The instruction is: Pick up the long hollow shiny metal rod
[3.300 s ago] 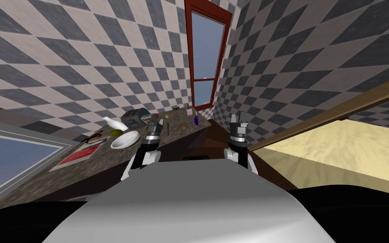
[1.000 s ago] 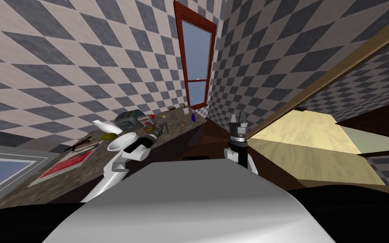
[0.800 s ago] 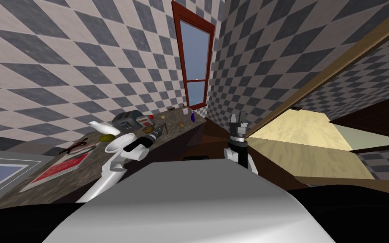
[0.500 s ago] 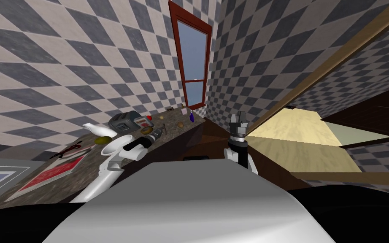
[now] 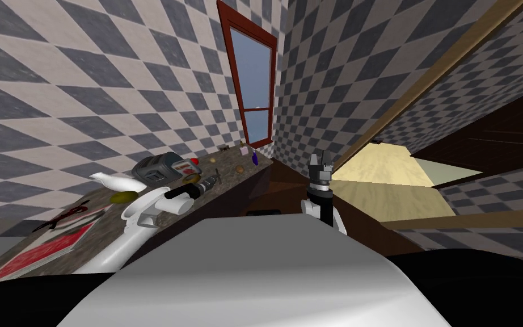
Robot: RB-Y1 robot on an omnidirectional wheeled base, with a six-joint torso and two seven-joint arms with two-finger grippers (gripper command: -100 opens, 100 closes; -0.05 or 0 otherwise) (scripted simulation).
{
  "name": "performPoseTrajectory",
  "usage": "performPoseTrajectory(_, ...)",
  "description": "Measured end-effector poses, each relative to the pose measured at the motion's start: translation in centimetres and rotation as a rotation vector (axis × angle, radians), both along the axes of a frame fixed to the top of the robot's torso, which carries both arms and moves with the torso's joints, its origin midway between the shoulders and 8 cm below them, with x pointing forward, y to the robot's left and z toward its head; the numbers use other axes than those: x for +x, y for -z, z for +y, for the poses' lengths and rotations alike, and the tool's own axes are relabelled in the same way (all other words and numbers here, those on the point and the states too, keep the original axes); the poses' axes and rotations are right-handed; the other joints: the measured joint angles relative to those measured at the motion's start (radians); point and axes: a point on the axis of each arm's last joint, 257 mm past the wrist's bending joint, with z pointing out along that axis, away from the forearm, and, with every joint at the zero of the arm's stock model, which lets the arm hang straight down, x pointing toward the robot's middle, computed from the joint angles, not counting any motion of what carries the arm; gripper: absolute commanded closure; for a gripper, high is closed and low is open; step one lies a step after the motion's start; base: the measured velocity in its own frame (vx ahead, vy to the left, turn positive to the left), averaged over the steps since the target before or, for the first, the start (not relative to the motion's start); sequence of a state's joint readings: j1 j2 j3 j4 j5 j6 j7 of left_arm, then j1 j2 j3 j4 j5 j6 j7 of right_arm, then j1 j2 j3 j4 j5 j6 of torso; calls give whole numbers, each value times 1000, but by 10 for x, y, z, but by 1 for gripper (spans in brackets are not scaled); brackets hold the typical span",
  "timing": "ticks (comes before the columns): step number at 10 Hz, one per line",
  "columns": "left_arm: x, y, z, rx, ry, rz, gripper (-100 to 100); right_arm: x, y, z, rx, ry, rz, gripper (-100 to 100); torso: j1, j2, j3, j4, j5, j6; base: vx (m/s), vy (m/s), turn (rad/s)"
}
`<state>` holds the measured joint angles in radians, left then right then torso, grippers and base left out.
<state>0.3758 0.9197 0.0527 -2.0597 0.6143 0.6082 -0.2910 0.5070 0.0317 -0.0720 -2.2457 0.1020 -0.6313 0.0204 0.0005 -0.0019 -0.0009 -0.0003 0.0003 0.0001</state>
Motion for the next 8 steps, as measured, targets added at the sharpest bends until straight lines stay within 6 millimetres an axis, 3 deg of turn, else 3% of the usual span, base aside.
performPoseTrajectory(3, -14, 21, 31, 47, -13, 126, -100, 0, 0, 0, 0, 0, 0, 0, 1, -1, -1, 0, 0, 0, 30, 13, -176)
performPoseTrajectory(8, -43, 48, 65, 109, -34, 302, -100, 0, 0, 0, 0, 0, 0, 0, 0, -1, -1, 0, 0, -1, 33, 8, -139)
